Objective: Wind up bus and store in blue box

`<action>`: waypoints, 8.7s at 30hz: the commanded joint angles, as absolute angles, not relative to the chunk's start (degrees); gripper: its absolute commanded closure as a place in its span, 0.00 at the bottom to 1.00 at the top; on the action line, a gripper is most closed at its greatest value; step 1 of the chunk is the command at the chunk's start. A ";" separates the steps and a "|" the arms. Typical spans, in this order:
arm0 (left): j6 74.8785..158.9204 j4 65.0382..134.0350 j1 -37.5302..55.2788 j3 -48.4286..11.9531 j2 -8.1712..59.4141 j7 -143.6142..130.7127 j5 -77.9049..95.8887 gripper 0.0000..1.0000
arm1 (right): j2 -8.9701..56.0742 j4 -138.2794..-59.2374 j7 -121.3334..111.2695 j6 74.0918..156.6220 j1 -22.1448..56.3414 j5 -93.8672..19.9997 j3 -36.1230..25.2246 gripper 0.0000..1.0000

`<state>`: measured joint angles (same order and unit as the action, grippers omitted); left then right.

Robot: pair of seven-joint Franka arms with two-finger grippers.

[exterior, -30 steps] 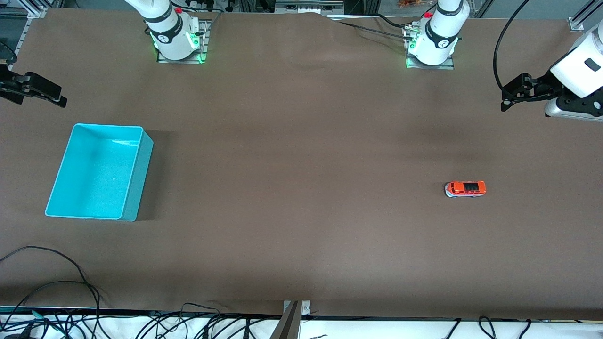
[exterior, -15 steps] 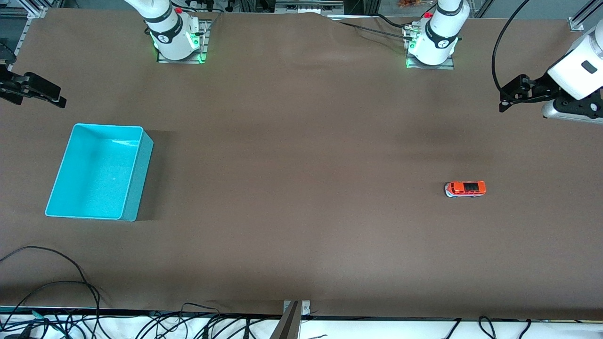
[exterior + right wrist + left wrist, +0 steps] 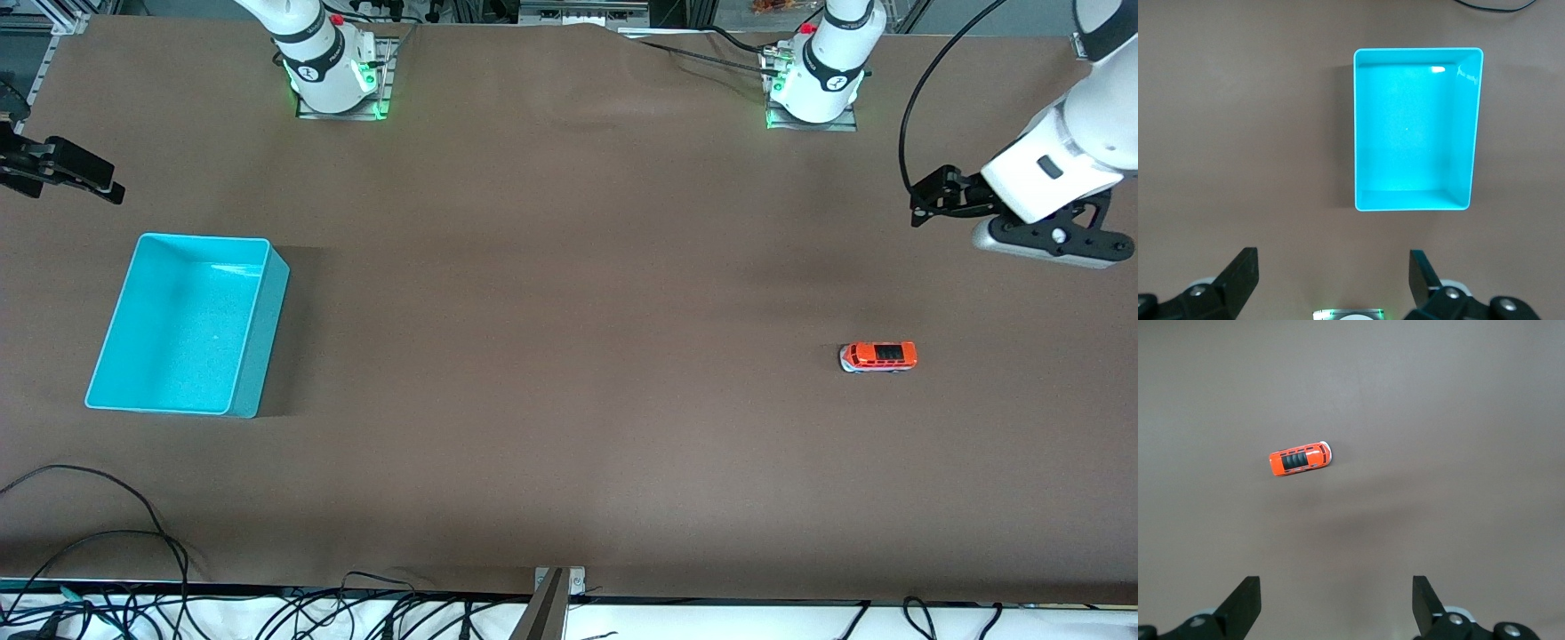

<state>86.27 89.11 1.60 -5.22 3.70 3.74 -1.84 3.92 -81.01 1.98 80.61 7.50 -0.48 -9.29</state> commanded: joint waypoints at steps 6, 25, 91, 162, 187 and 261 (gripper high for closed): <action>87.10 88.77 2.02 -5.45 4.22 10.45 -3.60 0.00 | 3.43 -80.77 2.02 80.77 7.38 0.09 -9.32 0.00; 96.67 89.30 -4.39 -5.01 12.83 55.26 -3.60 0.00 | 3.43 -80.77 2.11 81.04 7.38 0.00 -9.32 0.00; 140.54 115.31 -8.44 -5.45 28.30 81.47 -12.13 0.44 | 3.43 -79.54 2.02 81.12 7.38 -0.35 -9.41 0.00; 139.75 114.35 -21.70 -10.37 34.19 85.33 -20.74 0.88 | 3.52 -79.54 2.11 82.00 7.03 -0.35 -9.40 0.00; 141.77 113.12 -27.25 -10.46 35.07 91.67 -25.31 0.85 | 3.52 -79.54 2.20 82.09 7.03 -0.35 -9.76 0.00; 89.30 87.27 -19.52 -25.59 13.01 51.34 -7.39 0.00 | 3.69 -79.63 2.20 82.71 7.12 -2.63 -10.02 0.00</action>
